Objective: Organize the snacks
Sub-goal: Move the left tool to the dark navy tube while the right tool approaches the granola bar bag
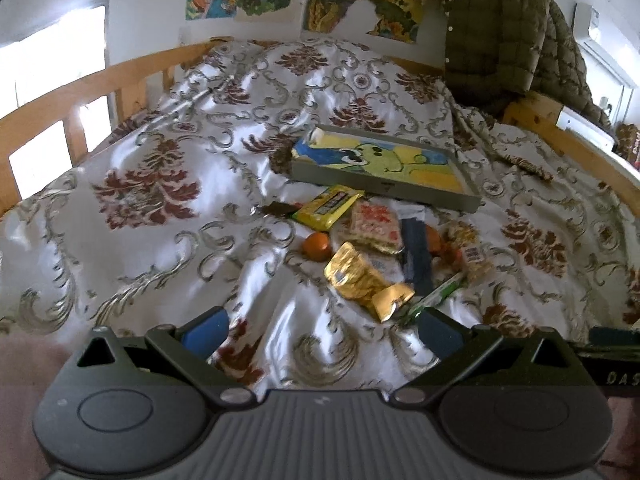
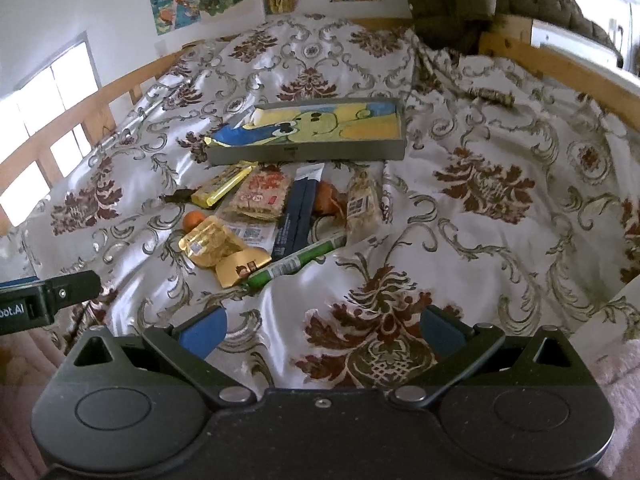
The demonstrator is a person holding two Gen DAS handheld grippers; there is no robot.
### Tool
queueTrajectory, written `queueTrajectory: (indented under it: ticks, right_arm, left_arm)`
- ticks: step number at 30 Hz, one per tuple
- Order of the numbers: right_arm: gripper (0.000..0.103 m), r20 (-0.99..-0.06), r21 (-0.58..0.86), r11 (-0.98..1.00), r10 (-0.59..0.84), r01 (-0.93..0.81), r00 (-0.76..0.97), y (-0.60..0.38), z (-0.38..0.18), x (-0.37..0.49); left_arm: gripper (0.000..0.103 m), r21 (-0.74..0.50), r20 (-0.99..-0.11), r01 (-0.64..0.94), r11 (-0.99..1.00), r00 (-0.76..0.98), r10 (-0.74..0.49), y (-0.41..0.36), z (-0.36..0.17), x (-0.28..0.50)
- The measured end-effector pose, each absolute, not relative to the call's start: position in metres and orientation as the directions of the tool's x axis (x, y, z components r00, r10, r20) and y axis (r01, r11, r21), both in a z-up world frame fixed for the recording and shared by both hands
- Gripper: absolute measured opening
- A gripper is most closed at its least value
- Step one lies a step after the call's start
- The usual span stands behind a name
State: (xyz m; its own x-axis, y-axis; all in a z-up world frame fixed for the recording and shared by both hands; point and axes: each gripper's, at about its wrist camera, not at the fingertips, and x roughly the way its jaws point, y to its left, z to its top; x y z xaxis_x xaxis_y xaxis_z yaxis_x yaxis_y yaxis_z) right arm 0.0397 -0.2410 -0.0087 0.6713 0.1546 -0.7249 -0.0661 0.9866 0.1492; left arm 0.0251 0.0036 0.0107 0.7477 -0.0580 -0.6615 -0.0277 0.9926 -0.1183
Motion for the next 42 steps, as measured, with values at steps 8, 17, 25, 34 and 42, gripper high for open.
queueTrajectory:
  ticks: [8, 17, 25, 34, 42]
  right_arm:
    - [0.102, -0.737, 0.134, 0.98, 0.198, -0.147, 0.646, -0.245, -0.01, 0.088]
    - [0.102, -0.755, 0.163, 0.977, 0.214, -0.139, 0.62, -0.264, -0.025, 0.16]
    - [0.102, -0.72, 0.22, 0.961, 0.277, -0.169, 0.637, -0.274, -0.055, 0.208]
    - [0.102, -0.702, 0.0, 0.973, 0.164, -0.23, 0.693, -0.251, -0.075, 0.225]
    - [0.094, -0.716, -0.003, 0.974, 0.155, -0.225, 0.68, -0.25, -0.084, 0.232]
  left_arm:
    - [0.103, -0.064, -0.7, 0.108, 0.992, 0.704, -0.121, -0.008, 0.003, 0.075]
    - [0.103, -0.079, -0.763, 0.196, 0.978, 0.62, -0.186, -0.004, -0.024, 0.138]
    - [0.103, -0.047, -0.755, 0.187, 0.981, 0.636, -0.158, 0.007, -0.044, 0.189]
    - [0.103, -0.101, -0.775, 0.106, 0.989, 0.615, -0.145, 0.025, -0.073, 0.213]
    - [0.089, -0.189, -0.764, 0.028, 0.982, 0.624, -0.165, 0.045, -0.083, 0.218]
